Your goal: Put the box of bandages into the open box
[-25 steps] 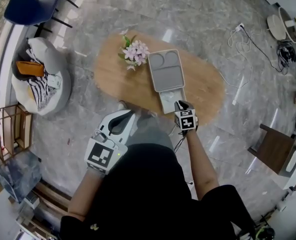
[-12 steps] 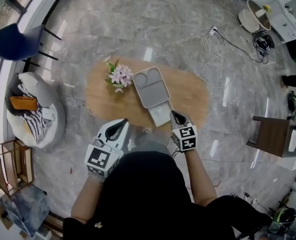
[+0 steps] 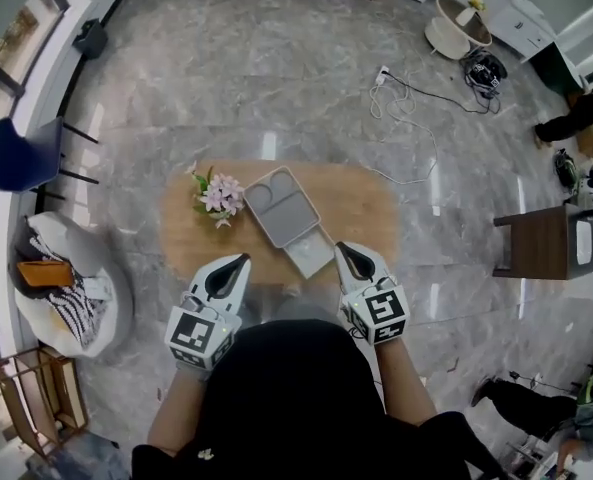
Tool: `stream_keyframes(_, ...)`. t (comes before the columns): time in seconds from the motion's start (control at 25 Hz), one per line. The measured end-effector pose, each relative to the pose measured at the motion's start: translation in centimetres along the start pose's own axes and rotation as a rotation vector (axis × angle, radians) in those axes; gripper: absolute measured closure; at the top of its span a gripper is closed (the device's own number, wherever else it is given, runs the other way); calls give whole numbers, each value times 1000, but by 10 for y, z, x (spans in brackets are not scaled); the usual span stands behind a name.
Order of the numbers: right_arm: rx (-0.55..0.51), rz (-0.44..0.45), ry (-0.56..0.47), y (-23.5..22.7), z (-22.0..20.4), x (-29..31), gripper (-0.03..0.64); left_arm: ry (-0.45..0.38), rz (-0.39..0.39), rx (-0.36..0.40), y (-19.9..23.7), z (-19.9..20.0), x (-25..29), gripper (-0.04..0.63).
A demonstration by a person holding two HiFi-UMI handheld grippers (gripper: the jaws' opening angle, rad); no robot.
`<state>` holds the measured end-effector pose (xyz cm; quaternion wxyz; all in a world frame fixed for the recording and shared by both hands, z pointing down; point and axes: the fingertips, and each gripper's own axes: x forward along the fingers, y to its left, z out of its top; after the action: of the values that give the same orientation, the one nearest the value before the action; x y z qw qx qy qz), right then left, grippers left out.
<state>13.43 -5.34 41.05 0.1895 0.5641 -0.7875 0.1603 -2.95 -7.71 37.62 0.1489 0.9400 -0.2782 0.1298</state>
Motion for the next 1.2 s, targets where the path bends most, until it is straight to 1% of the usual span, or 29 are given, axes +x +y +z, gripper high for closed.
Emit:
stream_keyframes(0.16,-15,-42,-104,-1,42,-29,618,-41,-19,21,-3,22,-3,584)
stream_keyframes(0.36,-41,-70,-235,5,91,-61,618,-99,-43,46,-7,53,-7,584)
stream_keyframes(0.56,-76,-93,-316,13,125,-84,618,-156,-74,81,-15,85,-14,584)
stream_keyframes(0.68,-93,-101,-354,16,134,-91,618,-175,-86,99,-19,99,-18,584)
stream_keyframes(0.84,-93,-121,-384,21,134,-95,618,-164,-82,115,-22,106,-20,584)
stream_keyframes(1.12,-66,-126,-348,30,127,-90,618,-163,-117,141,-28,108,-22,584)
stream_keyframes(1.2,-71,-146,-345,29,126,-91,618,-161,-122,135,-29,107,-23,584)
